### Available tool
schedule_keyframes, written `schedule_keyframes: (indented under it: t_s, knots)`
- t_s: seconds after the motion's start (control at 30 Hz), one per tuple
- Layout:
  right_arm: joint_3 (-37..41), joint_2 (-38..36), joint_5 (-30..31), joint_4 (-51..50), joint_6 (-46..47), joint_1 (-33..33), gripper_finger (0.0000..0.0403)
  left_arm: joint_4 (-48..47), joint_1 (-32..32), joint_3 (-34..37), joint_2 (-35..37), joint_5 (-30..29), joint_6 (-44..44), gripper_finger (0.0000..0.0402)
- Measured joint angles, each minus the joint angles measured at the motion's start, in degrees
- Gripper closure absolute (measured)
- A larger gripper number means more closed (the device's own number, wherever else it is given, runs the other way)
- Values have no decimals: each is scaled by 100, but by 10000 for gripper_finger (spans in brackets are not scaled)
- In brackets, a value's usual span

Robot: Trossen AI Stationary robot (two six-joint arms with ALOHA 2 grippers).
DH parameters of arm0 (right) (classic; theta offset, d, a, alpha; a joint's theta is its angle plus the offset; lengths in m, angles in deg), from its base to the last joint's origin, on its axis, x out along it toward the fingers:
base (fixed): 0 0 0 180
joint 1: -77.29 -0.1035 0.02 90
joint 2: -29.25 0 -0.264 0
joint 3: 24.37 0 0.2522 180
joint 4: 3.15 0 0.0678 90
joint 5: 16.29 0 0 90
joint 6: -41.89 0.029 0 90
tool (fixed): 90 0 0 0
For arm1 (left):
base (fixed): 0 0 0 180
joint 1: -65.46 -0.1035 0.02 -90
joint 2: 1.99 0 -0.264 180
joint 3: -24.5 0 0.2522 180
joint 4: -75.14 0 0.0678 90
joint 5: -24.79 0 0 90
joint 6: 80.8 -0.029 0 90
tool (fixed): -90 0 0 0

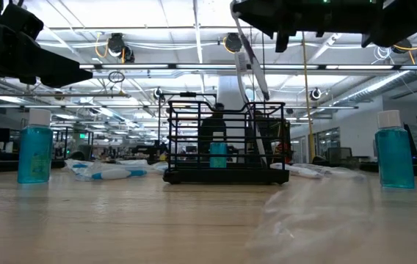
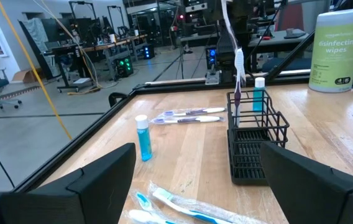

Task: Pick & Place toothbrushing station
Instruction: Put the purple toothbrush into the right section of the wire organizer

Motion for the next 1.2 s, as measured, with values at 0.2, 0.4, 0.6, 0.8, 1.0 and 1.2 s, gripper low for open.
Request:
schedule_keyframes:
  t_s: [0.2,0.4,0.6,0.8,1.0,1.2]
  knots:
    - [0,371,1,234,-482,-68,378,-1,0,0,1,0,0,50]
    - [0,544,2,239,-699,-68,378,0,0,0,0,0,0,50]
    - [159,557,0,238,-723,-68,378,-1,0,0,0,0,0,50]
    - [389,555,-2,373,-560,-68,377,-1,0,-2,1,0,0,50]
    - [435,557,-4,365,-485,-68,371,0,0,0,2,0,0,50]
    - [436,557,-162,397,-336,-66,378,-1,0,0,1,-2,0,50]
